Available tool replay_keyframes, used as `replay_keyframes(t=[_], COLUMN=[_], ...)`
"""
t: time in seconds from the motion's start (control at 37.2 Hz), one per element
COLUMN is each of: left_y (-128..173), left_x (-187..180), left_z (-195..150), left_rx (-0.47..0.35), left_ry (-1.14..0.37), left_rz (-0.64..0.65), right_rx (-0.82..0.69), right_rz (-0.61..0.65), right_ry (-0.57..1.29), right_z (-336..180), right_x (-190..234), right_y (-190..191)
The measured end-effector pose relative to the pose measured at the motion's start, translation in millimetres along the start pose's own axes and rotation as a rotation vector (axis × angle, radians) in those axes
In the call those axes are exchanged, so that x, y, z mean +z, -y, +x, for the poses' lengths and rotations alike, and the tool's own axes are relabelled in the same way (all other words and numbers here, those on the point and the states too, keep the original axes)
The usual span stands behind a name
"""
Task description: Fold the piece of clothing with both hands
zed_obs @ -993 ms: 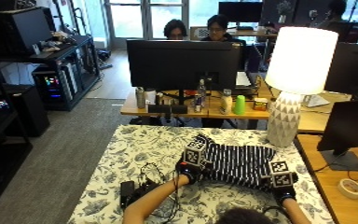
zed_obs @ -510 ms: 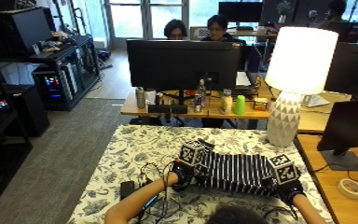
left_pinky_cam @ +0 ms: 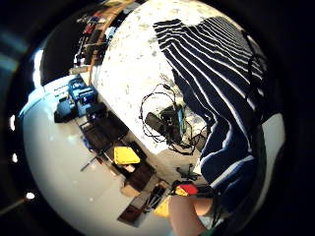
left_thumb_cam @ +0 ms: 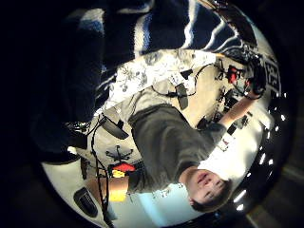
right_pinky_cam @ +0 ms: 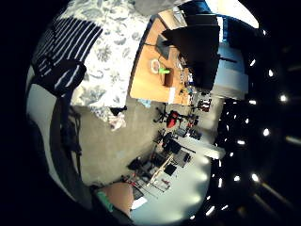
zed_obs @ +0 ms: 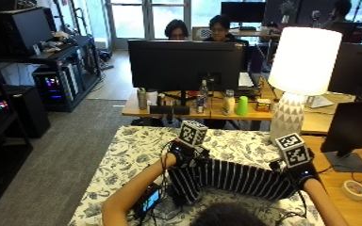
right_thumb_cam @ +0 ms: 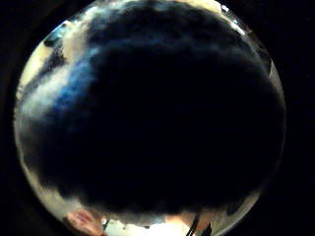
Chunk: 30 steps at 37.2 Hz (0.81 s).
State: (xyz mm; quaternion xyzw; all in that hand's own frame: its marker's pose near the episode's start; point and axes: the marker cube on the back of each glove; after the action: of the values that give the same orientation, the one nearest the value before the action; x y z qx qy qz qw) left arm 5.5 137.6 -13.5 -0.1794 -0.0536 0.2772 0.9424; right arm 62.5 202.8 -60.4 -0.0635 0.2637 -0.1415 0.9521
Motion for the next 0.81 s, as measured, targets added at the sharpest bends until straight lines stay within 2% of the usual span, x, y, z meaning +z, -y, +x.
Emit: replay_keyframes(t=[0.13,0.24,0.35,0.43,0.51,0.56,0.64,0.7,0.72,0.81], left_y=[28.2,48.0,91.0,140.6,186.6,190.6,192.1,209.6,218.0,225.5], left_x=[-16.8,-27.9,-42.4,-42.9,-39.7,-40.8,-29.1,-14.7,-8.7,1.4], left_z=[-19.1,-28.5,-44.3,-57.0,-58.6,-51.7,-50.2,-52.8,-56.8,-78.4], left_rx=[-0.066,-0.124,-0.271,-0.374,-0.396,-0.416,-0.489,-0.481,-0.502,-0.702], left_ry=[-0.002,0.012,0.184,0.354,0.455,0.468,0.483,0.485,0.503,0.633], left_rz=[0.014,0.076,0.232,0.345,0.471,0.549,0.529,0.502,0.497,0.460], right_rx=[0.041,0.081,0.146,0.188,0.230,0.263,0.305,0.328,0.339,0.359], right_rz=[0.061,0.101,0.212,0.275,0.294,0.304,0.319,0.340,0.362,0.459], right_ry=[0.001,-0.007,0.000,-0.031,-0.083,-0.100,-0.114,-0.116,-0.116,-0.110], right_z=[7.4,13.2,17.5,17.8,13.9,11.0,8.6,6.8,5.3,-1.5], right_x=[-13.6,-15.1,-10.0,0.3,14.4,29.3,60.2,78.1,81.5,68.9], right_y=[22.4,47.0,98.9,140.6,173.5,192.8,223.2,239.3,242.2,229.5])
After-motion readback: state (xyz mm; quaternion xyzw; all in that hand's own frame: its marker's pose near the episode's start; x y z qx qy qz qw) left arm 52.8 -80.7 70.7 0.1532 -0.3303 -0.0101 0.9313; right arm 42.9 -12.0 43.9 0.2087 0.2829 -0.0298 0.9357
